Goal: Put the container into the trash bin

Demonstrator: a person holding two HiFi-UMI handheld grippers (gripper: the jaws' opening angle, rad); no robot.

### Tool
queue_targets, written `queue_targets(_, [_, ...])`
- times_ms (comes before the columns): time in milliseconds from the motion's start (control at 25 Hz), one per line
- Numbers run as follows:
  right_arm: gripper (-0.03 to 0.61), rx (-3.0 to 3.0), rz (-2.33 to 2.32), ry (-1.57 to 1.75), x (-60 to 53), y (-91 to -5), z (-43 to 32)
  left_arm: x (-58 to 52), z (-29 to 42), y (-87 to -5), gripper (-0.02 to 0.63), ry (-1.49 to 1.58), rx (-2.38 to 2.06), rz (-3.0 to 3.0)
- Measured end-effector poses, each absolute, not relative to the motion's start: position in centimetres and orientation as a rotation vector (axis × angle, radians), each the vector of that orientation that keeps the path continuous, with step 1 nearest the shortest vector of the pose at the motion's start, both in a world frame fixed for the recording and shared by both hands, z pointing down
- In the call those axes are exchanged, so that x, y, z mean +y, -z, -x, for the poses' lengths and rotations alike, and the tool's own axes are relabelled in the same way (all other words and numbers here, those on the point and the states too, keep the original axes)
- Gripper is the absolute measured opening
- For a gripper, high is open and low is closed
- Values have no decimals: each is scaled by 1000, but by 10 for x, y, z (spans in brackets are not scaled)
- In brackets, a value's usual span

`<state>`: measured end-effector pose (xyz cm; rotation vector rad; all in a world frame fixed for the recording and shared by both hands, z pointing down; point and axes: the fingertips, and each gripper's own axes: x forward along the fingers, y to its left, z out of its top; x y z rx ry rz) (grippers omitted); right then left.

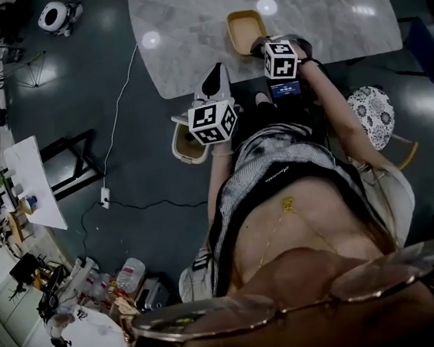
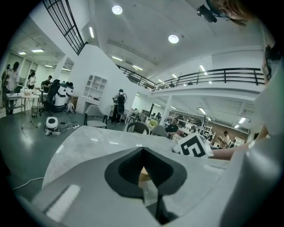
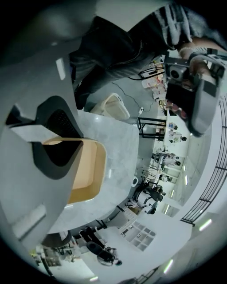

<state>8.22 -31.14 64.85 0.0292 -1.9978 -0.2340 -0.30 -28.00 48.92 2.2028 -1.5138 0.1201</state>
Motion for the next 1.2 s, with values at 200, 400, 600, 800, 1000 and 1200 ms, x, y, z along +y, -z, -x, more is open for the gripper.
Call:
queue_targets(200, [43, -2043, -1, 274, -308, -599, -92, -285, -8, -485, 2, -134, -1478, -2233])
queue_targets(400, [43, -2079, 44, 275, -295, -561, -100, -291, -15, -485, 2, -157, -1452, -2258])
queue_targets(600, [43, -2085, 36, 278, -294, -537, -112, -296, -24, -481, 2, -163, -1442, -2269])
queue_targets(800, [43, -2089, 45, 269, -287, -521, -116, -297, -27, -474, 2, -162, -1438, -2281])
queue_targets(1000, [43, -2091, 41, 254, -281, -510, -123, -293, -32, -468, 2, -152, -1438, -2280])
queue_targets(1200, [43, -2099, 26, 255, -285, -499, -142, -293, -47, -464, 2, -149, -1459, -2266])
